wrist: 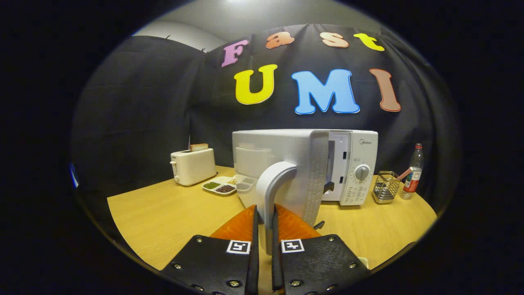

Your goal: Open the microwave, put the food inside, and close the microwave door.

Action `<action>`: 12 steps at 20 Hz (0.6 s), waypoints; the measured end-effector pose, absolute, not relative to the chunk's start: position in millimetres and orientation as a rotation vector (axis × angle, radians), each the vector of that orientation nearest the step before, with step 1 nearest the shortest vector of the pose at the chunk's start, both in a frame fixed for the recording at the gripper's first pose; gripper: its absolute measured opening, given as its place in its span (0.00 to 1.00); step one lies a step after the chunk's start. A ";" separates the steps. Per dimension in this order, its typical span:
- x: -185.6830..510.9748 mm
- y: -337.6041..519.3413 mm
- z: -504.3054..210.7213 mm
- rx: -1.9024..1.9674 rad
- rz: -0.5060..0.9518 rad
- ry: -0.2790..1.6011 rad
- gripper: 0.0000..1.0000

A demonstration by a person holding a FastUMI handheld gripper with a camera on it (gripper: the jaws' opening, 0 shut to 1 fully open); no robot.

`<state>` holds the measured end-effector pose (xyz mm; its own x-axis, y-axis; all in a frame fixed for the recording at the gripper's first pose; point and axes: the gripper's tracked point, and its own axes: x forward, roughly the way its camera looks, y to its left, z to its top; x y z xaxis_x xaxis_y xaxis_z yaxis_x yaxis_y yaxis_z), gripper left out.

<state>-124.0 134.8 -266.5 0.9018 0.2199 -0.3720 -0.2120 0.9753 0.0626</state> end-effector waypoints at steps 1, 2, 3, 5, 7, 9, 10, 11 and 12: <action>-128.7 146.6 -264.9 0.019 0.218 0.371 0.13; -133.8 159.8 -264.1 0.014 0.217 0.353 0.13; -137.5 172.8 -263.1 0.017 0.222 0.334 0.13; -143.9 197.4 -263.0 0.024 0.217 0.312 0.13; -147.7 212.2 -259.8 -0.006 0.179 0.286 0.12; -150.4 218.3 -263.1 -0.031 0.090 0.278 0.12; -151.9 225.5 -262.3 -0.046 0.053 0.263 0.12; -151.8 233.2 -261.6 -0.060 0.025 0.251 0.13; -152.0 241.6 -263.1 -0.069 0.004 0.244 0.13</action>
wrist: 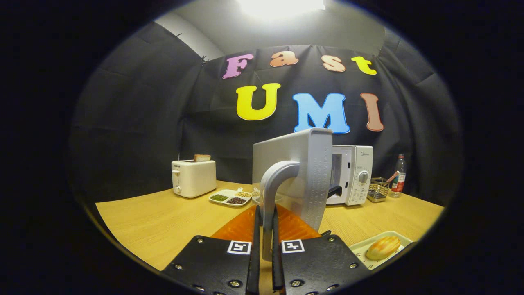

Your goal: Open the microwave, put the food inside, and close the microwave door.

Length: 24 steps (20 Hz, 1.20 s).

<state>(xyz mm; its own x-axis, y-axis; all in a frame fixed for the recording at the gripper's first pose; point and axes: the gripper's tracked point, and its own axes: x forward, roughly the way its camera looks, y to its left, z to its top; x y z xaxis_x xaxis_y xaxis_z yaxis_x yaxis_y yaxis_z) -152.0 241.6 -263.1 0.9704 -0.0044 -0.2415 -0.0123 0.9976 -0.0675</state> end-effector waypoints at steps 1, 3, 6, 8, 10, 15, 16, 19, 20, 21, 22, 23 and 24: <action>-153.1 252.2 -264.1 -0.077 0.003 0.245 0.13; -161.5 271.3 -267.9 -0.072 0.033 0.259 0.13; -176.2 292.4 -267.9 -0.068 0.132 0.268 0.13; -186.0 294.1 -260.9 -0.051 0.207 0.257 0.13; -195.6 287.6 -252.5 -0.038 0.279 0.245 0.10; -216.2 217.1 -250.4 -0.054 0.330 0.281 0.50; -221.1 194.9 -250.3 -0.065 0.305 0.276 0.64; -229.0 136.2 -259.5 -0.108 0.253 0.304 0.78; -231.6 121.5 -266.9 -0.115 0.253 0.338 0.81; -234.3 108.4 -272.3 -0.113 0.248 0.373 0.88; -238.7 89.9 -277.7 -0.098 0.235 0.408 0.93; -239.9 74.6 -280.4 -0.083 0.217 0.428 0.93; -241.3 59.8 -284.3 -0.074 0.194 0.446 0.93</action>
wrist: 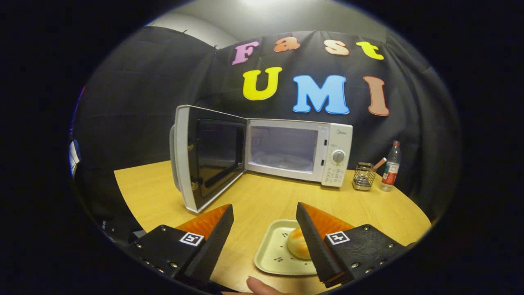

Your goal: Open the microwave, put the food inside, and close the microwave door.

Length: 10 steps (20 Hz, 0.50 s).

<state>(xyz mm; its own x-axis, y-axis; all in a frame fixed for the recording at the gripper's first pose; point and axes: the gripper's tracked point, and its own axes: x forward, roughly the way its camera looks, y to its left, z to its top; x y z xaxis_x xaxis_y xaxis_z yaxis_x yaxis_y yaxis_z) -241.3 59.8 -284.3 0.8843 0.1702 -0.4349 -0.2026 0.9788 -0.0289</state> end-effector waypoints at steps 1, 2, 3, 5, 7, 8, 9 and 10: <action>-242.2 45.8 -290.8 -0.073 0.174 0.470 0.93; -243.5 33.0 -298.4 -0.073 0.149 0.493 0.93; -245.5 22.4 -305.2 -0.076 0.130 0.522 0.93; -252.1 7.9 -318.9 -0.083 0.105 0.572 0.93; -256.8 -0.5 -334.4 -0.103 0.100 0.634 0.93; -260.1 0.6 -342.9 -0.103 0.117 0.669 0.93; -262.3 1.5 -348.0 -0.096 0.128 0.696 0.93; -263.6 2.3 -352.0 -0.081 0.138 0.720 0.94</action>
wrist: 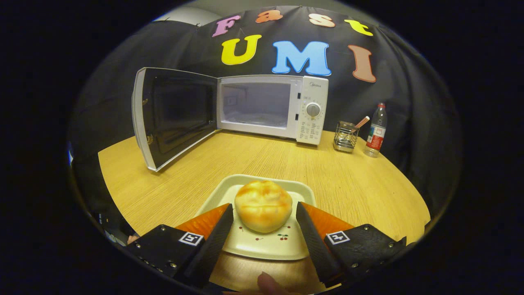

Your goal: Open the microwave, put the food inside, and close the microwave door.

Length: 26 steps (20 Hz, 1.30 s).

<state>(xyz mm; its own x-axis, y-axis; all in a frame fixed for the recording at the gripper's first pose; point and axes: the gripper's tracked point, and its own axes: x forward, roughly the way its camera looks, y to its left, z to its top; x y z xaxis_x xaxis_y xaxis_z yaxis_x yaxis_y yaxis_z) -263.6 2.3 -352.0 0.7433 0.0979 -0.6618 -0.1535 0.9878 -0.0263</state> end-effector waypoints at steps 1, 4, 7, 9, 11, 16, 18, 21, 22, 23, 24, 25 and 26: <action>-263.5 3.8 -353.7 -0.067 0.145 0.733 0.94; -260.2 2.6 -355.1 -0.048 0.142 0.735 0.94; -255.6 1.6 -357.2 0.034 0.128 0.730 0.88; -251.0 -1.3 -357.2 0.048 0.106 0.724 0.78; -250.9 -1.7 -358.1 0.013 0.110 0.737 0.69; -238.7 3.9 -326.2 0.114 0.119 0.685 0.69; -226.4 9.4 -311.7 0.173 0.118 0.671 0.69; -202.8 23.4 -291.5 0.273 0.121 0.647 0.69; -192.8 30.6 -284.7 0.296 0.130 0.630 0.69; -184.3 36.6 -281.2 0.298 0.139 0.623 0.68; -174.0 41.8 -277.8 0.292 0.143 0.614 0.69; -163.9 46.2 -274.0 0.289 0.144 0.596 0.69; -153.4 50.7 -271.1 0.283 0.142 0.581 0.69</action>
